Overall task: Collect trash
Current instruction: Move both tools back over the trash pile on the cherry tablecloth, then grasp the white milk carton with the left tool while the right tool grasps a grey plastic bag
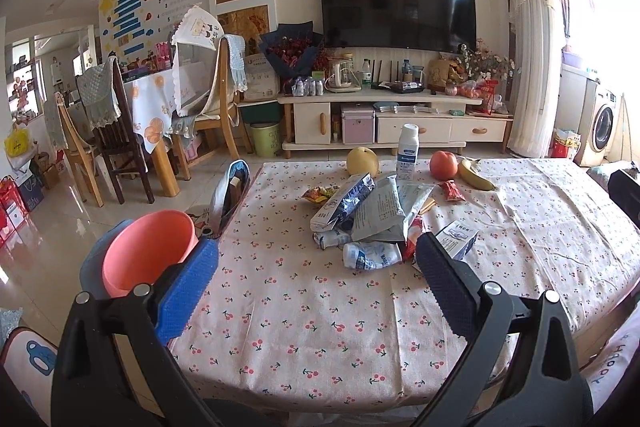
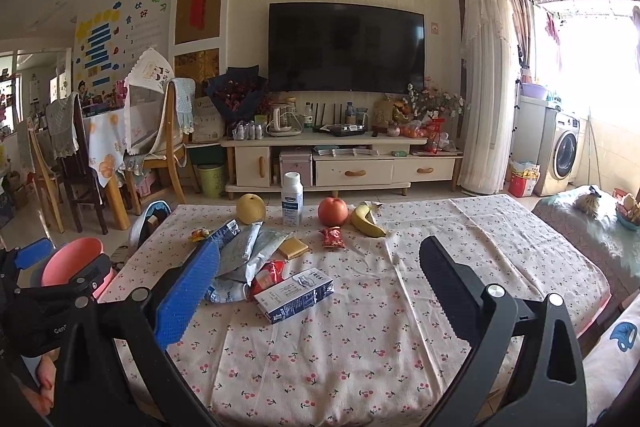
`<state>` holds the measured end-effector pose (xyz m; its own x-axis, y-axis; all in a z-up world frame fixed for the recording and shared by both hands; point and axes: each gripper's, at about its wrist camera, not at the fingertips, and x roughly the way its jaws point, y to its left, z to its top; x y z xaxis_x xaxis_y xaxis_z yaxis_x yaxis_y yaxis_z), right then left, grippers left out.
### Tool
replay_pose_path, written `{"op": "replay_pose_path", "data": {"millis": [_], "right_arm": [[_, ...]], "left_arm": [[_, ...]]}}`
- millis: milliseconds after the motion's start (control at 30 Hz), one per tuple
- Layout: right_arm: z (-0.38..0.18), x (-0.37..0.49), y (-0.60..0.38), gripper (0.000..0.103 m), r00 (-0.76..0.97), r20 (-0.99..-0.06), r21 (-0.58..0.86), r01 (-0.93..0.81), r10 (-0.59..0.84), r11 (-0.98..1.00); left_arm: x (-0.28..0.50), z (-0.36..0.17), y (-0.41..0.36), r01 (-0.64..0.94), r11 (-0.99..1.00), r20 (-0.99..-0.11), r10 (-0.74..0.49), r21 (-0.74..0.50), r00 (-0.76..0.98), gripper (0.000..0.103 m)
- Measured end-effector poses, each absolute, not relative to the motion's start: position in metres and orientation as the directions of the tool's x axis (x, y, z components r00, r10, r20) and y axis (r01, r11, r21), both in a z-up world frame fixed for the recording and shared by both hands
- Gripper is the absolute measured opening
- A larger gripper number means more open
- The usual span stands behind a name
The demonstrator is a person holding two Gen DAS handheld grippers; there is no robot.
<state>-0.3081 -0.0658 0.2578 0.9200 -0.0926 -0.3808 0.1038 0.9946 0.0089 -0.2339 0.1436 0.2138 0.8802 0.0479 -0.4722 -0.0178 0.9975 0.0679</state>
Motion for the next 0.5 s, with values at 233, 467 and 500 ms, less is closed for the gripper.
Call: {"op": "replay_pose_path", "data": {"millis": [233,467,500], "right_arm": [[0.232,-0.289,-0.068,0.099,0.905,-0.417,0.036,0.106,-0.082,0.994],[0.188,-0.264,-0.073,0.099,0.866,-0.495,0.052,0.105,-0.066,0.993],[0.180,-0.260,-0.074,0.099,0.857,-0.511,0.061,0.106,-0.060,0.992]], "left_arm": [[-0.219,0.198,0.145,-0.022,0.997,-0.500,0.057,0.076,0.864,0.099],[-0.201,0.174,0.147,-0.006,0.998,-0.537,0.041,0.068,0.843,0.099],[-0.198,0.170,0.149,0.000,0.998,-0.542,0.032,0.059,0.840,0.099]]}}
